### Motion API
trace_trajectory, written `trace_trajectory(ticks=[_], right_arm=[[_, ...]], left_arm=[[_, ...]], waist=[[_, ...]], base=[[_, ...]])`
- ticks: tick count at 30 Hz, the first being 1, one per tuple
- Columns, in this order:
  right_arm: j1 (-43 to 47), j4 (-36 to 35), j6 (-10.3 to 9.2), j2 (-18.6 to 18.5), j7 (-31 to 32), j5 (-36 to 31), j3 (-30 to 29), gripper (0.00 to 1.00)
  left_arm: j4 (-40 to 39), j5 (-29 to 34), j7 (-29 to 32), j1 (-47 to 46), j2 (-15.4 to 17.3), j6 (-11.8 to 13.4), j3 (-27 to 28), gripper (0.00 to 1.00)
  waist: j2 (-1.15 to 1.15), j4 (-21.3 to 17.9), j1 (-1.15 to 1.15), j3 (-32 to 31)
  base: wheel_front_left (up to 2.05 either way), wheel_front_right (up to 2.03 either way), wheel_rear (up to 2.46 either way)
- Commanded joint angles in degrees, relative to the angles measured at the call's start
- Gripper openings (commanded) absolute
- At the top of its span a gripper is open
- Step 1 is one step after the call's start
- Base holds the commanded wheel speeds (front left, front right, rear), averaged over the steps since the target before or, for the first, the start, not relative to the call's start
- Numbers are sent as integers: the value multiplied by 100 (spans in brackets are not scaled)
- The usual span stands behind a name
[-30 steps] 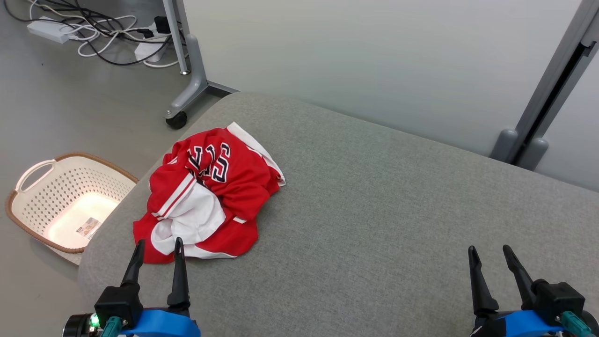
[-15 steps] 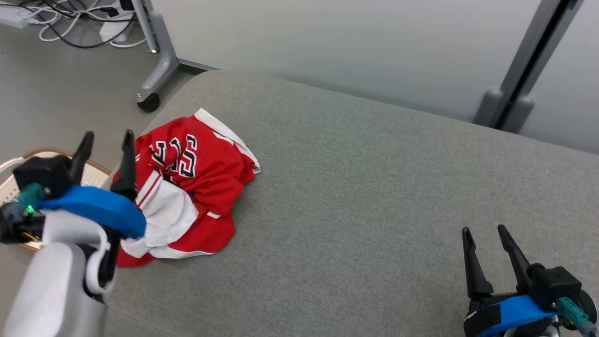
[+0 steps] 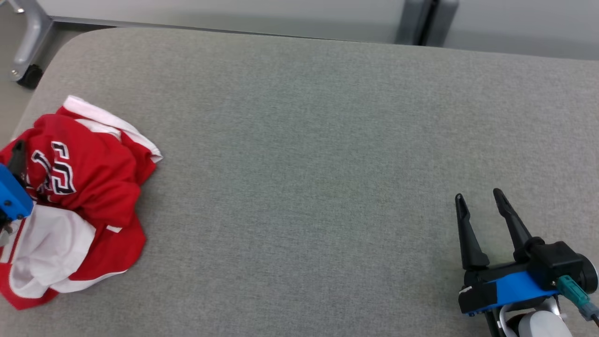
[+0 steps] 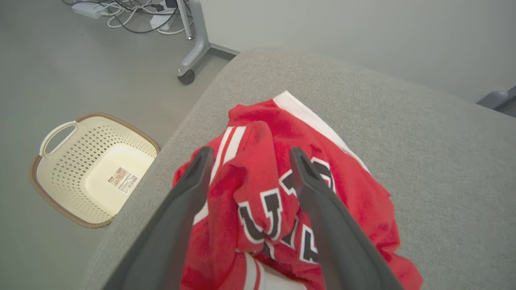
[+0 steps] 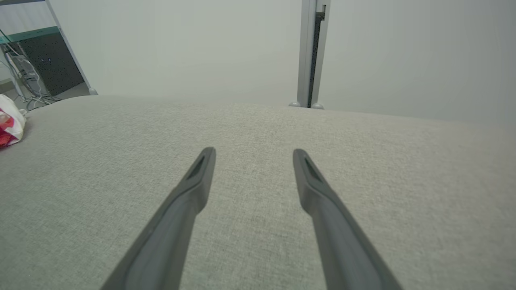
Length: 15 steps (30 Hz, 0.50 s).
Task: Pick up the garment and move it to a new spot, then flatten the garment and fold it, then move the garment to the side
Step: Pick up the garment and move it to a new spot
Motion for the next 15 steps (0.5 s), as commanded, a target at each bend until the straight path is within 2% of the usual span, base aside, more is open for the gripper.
trace_trajectory(ticks=[1,3,9,12,14,15], right_arm=[[-54,-48,3,-27,10,-22,-23,100],[-98,-89,3,-27,7,-31,-44,100],[-195,-121,3,-27,-20,4,-43,100],[-212,-107,3,-27,-27,10,-54,100],[-199,-70,3,-27,-31,17,-62,100],[-184,-61,3,-27,-34,22,-69,100]], left_arm=[[87,-118,203,121,70,47,88,100],[158,-261,459,225,94,78,151,100],[241,-484,1000,555,73,390,315,100],[294,-575,1305,691,71,442,295,100],[235,-592,1473,732,120,401,243,26],[175,-605,1509,724,141,385,239,0]], waist=[[0,-112,-1,88],[0,-242,-1,188],[0,-537,-1,385],[0,-603,-1,403],[0,-618,-1,371],[0,-617,-1,348]], base=[[0,0,0],[0,0,0],[0,0,0],[0,0,0],[0,0,0],[0,0,0]])
